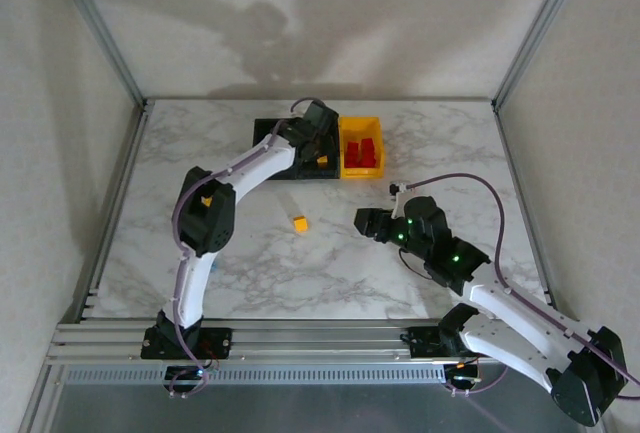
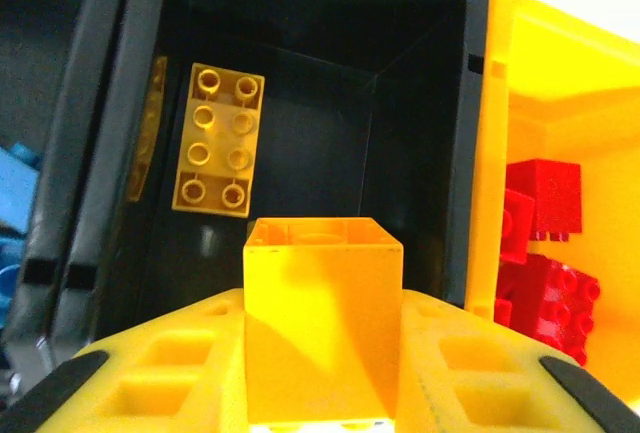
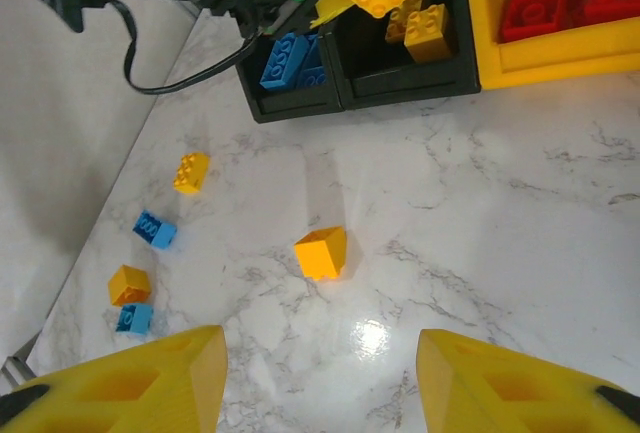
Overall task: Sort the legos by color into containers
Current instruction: Place the lego in the container, then pick up the lego from the center of the table.
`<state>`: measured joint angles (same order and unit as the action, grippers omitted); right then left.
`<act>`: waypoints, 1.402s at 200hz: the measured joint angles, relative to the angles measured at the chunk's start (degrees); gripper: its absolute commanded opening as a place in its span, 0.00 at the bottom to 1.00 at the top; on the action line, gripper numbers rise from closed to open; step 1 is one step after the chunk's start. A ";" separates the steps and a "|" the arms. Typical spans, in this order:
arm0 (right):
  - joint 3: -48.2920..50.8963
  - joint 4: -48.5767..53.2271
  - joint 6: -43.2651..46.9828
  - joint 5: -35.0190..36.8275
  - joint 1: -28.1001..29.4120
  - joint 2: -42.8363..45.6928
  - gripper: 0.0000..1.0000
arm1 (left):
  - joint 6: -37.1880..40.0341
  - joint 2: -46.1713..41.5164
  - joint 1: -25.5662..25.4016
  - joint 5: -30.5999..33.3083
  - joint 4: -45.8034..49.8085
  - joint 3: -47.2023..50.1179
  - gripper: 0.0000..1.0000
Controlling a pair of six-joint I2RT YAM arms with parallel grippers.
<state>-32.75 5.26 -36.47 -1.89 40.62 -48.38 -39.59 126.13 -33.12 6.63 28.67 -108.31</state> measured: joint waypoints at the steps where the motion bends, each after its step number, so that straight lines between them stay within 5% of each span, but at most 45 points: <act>1: 0.00 0.07 0.00 0.02 0.00 0.04 0.53 | 0.00 0.13 0.00 0.07 0.04 -0.20 0.25; 48: 0.13 1.77 0.00 0.42 -0.26 1.90 0.53 | 0.68 8.15 0.44 3.06 5.27 -11.08 0.34; 110: 0.20 1.90 -0.02 0.39 -0.26 1.95 0.53 | 1.22 9.31 0.98 3.48 7.58 -13.68 0.54; 159: 0.20 1.84 0.02 0.39 -0.26 1.40 0.53 | 1.49 8.59 0.81 3.26 7.65 -13.09 0.54; 243: -0.92 1.01 2.08 -1.31 -0.26 -4.48 0.55 | 1.86 -24.22 -1.33 -2.60 2.97 18.56 0.58; 280: -2.16 0.96 3.26 -2.47 -0.26 -4.87 0.56 | 0.20 -31.87 -2.43 -5.11 0.15 32.17 0.61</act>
<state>-34.92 6.22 -33.21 -4.36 40.36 -53.25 -39.40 94.26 -35.55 1.52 28.82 -76.14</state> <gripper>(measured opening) 0.555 0.597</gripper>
